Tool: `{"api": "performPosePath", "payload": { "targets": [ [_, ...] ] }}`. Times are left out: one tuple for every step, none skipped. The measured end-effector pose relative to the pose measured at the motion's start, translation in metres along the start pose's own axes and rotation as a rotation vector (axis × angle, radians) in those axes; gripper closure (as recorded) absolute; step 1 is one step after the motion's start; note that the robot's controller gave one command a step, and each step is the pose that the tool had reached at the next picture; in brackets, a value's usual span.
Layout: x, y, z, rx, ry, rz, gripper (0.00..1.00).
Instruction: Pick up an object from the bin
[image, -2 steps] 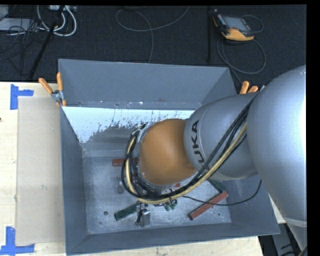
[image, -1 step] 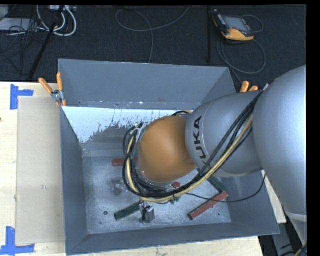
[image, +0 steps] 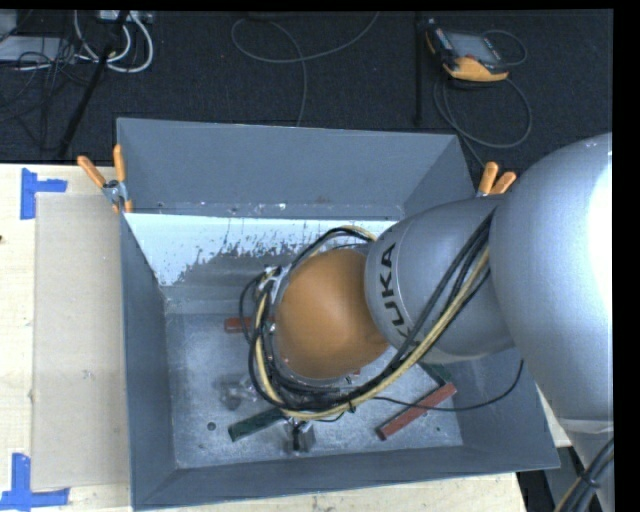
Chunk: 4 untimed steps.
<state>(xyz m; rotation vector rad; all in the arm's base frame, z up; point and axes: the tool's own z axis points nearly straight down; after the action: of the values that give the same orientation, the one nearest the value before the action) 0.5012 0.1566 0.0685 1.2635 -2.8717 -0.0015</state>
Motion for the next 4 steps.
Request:
{"api": "performPosePath", "payload": {
  "targets": [
    [0.0,0.0,0.001,0.001,-0.002,0.005,0.0],
    [0.0,0.0,0.0,0.001,-0.002,0.007,1.0],
    [0.0,0.0,-0.022,0.002,-0.005,0.012,1.0],
    [-0.002,0.0,-0.094,0.005,-0.009,0.017,1.0]
  ]
}}
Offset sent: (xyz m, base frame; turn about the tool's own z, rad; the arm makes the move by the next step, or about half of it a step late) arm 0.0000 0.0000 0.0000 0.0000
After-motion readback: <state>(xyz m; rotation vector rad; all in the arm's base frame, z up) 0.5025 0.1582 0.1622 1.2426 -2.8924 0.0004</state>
